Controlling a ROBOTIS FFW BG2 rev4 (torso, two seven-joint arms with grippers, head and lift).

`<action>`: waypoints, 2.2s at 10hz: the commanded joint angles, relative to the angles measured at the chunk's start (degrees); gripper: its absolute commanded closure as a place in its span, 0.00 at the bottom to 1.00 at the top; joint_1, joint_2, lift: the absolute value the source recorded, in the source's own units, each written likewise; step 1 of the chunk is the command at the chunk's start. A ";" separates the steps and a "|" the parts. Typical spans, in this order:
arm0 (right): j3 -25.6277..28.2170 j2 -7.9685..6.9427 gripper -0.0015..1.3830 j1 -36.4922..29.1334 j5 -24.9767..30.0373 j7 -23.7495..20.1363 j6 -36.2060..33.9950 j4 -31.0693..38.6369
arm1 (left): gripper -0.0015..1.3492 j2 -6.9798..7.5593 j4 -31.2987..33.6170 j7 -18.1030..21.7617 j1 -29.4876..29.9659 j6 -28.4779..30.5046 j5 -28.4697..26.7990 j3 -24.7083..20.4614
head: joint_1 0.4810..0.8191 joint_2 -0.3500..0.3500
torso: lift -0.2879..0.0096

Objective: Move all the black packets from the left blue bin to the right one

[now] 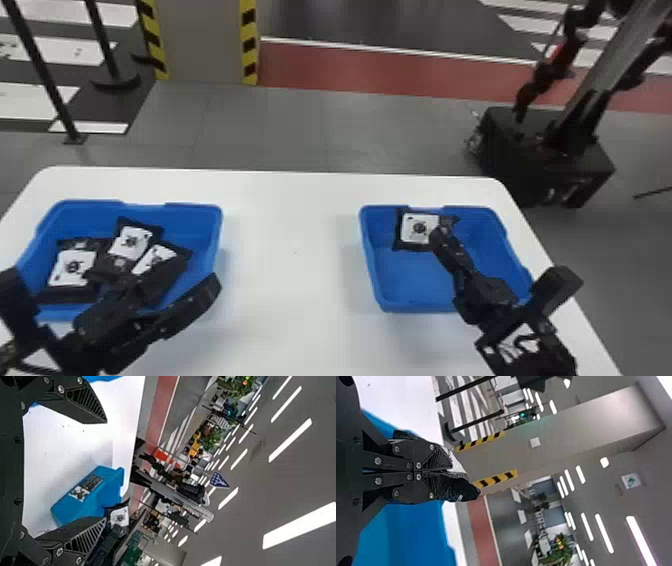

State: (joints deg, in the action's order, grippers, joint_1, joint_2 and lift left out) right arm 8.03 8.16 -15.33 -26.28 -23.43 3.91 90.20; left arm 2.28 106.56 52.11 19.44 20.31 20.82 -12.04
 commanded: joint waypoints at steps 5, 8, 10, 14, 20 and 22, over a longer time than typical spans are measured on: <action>0.59 -1.57 0.12 -9.00 3.87 6.73 1.44 16.60 | 0.14 -0.88 6.43 -1.93 1.93 1.06 -9.05 -10.37 | 0.63 0.38 | 0.60; -2.58 -4.64 0.19 -15.75 5.80 6.55 4.96 24.20 | 0.14 -0.79 6.43 -3.25 -0.74 5.56 -21.09 -12.39 | 0.63 0.51 | 0.60; -5.92 -4.91 0.19 -18.00 4.22 6.46 7.49 25.46 | 0.15 -0.70 6.29 -4.83 -2.85 6.97 -26.27 -11.78 | 0.63 0.63 | 0.60; -9.17 -4.91 0.19 -20.53 1.67 5.67 7.91 27.71 | 0.15 1.14 1.65 -4.92 -9.74 15.26 -32.69 -8.09 | 0.63 0.73 | 0.60; -9.35 -4.91 0.20 -20.39 0.18 5.14 7.91 27.15 | 0.24 2.38 -8.47 -4.65 -18.74 26.65 -38.49 -1.85 | 0.63 0.68 | 0.60; -9.35 -4.91 0.20 -20.25 -0.44 5.06 7.91 26.87 | 0.59 2.38 -8.75 -4.56 -19.59 29.61 -40.16 -1.85 | 0.63 0.69 | 0.60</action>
State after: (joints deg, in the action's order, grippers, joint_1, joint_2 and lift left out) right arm -1.32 3.25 -35.61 -26.55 -18.39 11.78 117.15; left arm 4.61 97.84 47.55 0.07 49.20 -19.02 -13.89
